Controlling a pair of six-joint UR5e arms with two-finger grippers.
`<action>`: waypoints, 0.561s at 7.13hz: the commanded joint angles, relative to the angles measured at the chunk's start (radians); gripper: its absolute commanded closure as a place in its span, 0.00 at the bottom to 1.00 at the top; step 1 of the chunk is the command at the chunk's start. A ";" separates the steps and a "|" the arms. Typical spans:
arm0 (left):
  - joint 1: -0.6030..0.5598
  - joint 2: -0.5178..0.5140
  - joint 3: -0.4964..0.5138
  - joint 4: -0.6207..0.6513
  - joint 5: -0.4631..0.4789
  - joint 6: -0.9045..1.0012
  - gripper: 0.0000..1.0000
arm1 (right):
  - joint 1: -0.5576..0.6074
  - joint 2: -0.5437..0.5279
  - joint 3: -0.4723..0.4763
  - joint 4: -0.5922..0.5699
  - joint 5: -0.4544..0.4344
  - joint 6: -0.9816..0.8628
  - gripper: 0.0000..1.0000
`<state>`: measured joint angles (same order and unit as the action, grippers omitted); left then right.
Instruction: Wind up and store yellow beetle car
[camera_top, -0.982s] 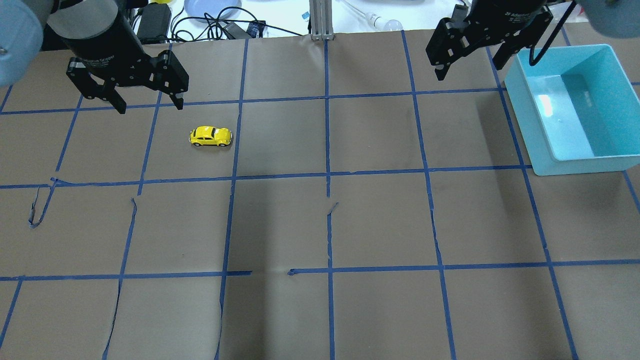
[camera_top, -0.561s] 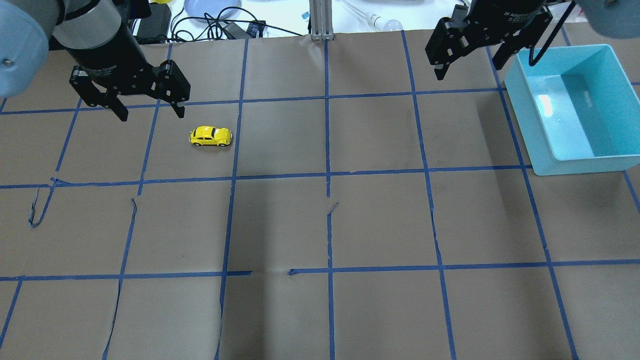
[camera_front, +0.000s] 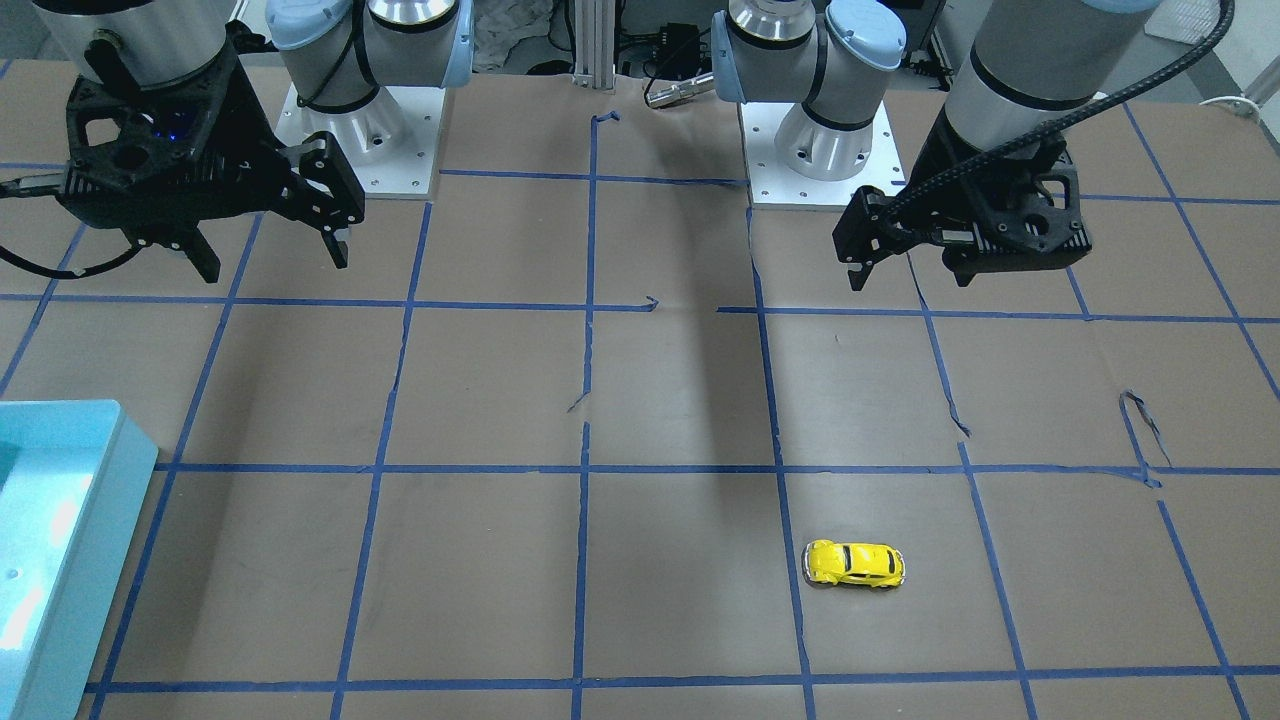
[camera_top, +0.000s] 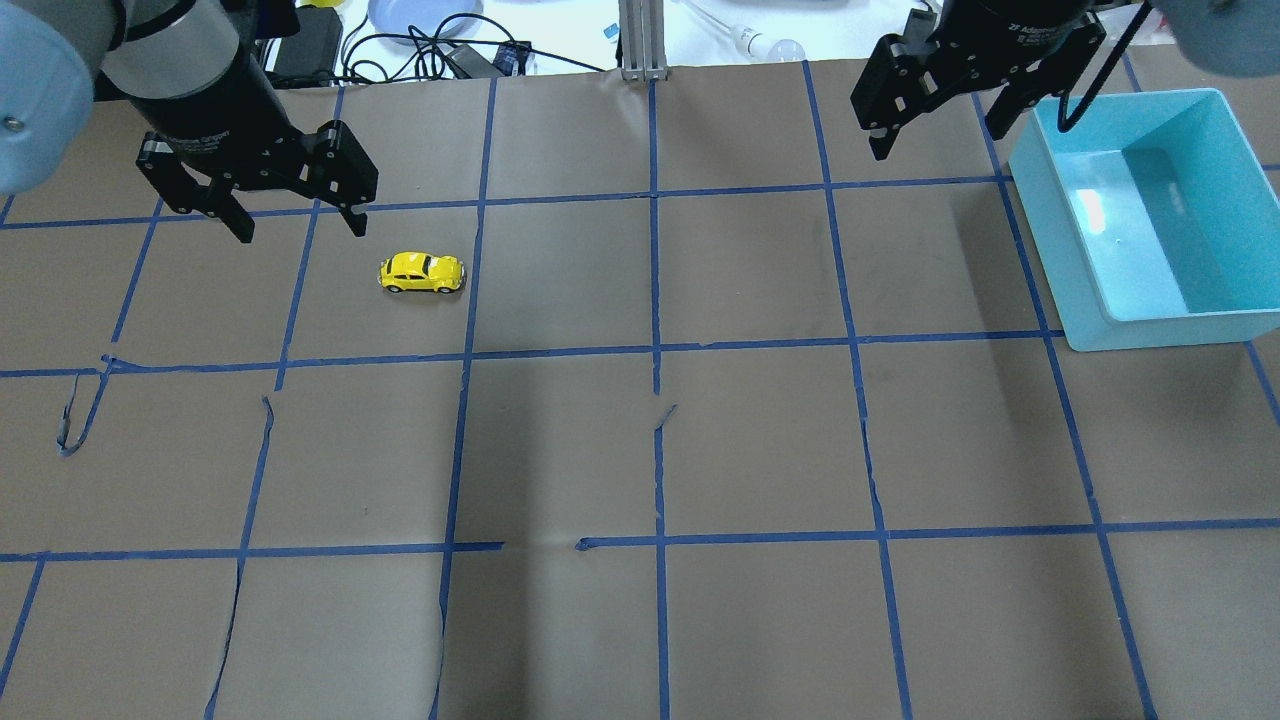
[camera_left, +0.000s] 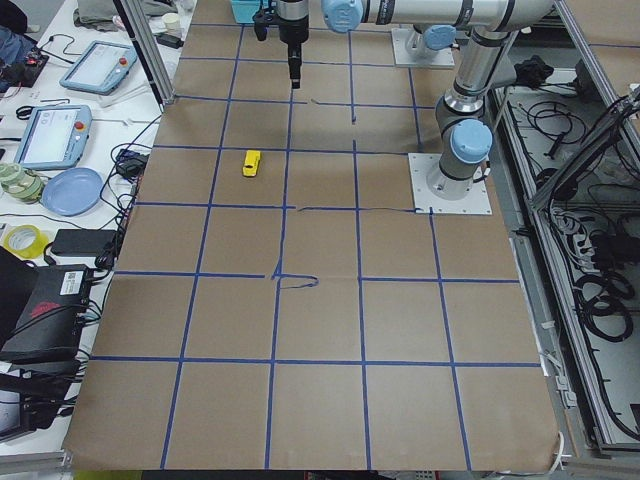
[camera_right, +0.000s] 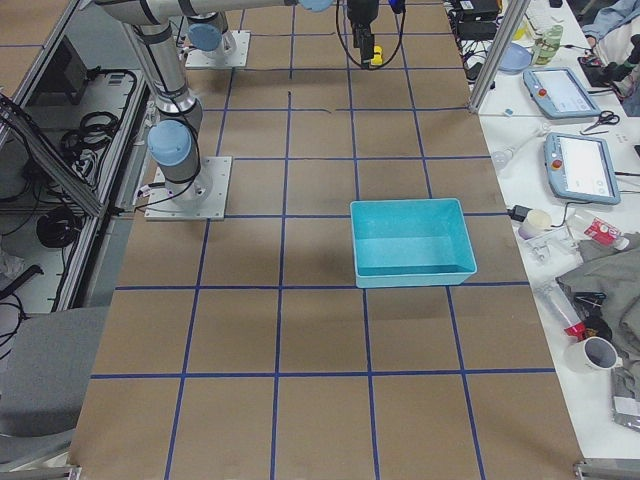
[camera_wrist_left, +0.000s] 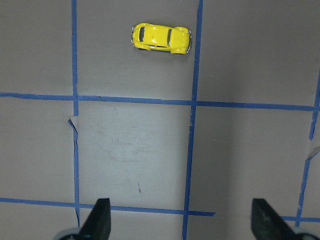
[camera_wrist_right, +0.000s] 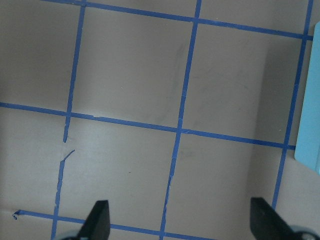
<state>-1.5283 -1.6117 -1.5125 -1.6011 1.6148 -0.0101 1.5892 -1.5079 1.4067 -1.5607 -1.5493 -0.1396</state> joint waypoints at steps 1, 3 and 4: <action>0.002 -0.002 -0.002 0.000 0.007 0.002 0.00 | 0.000 0.000 0.000 0.001 0.000 0.000 0.00; 0.003 -0.001 -0.008 0.003 -0.004 0.004 0.00 | 0.000 0.002 0.000 0.001 0.002 0.000 0.00; 0.010 -0.001 -0.008 0.003 -0.010 0.005 0.00 | 0.000 0.002 0.000 -0.001 0.002 0.000 0.00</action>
<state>-1.5237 -1.6128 -1.5190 -1.5988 1.6107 -0.0060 1.5887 -1.5070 1.4066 -1.5603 -1.5484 -0.1396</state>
